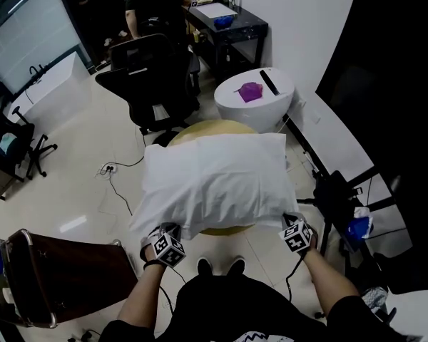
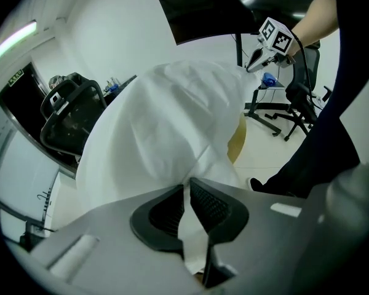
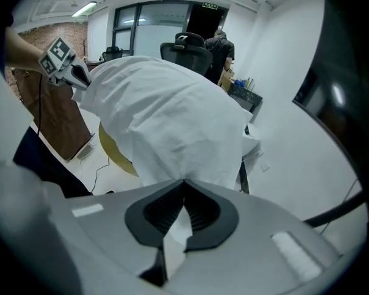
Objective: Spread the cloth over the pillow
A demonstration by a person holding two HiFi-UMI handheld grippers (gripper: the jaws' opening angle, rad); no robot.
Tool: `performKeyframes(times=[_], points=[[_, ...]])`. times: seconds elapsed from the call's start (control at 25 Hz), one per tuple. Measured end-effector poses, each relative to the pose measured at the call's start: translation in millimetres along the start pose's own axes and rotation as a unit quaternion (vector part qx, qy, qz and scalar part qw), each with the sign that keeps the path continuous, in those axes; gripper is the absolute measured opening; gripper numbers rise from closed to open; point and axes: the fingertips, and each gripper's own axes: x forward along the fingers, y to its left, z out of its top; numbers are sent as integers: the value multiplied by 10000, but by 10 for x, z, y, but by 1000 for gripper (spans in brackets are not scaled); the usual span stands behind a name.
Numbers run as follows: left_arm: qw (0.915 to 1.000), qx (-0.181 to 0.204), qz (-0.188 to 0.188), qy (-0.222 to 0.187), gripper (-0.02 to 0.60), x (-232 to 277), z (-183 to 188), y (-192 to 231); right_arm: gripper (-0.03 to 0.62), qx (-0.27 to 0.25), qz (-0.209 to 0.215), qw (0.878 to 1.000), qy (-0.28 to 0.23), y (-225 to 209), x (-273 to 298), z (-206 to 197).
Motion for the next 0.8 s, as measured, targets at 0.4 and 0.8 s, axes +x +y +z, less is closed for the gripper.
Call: performKeyframes(times=[0.4,0.8], points=[[9993,186,-338,-33,5,-210,-45,-255,6,-18,-92,9996,-276,-170,-371,-3],[9997,45,-226,30,3,-244,-143,-154,6,-75,-53,9998,179,-192,-108,-257]])
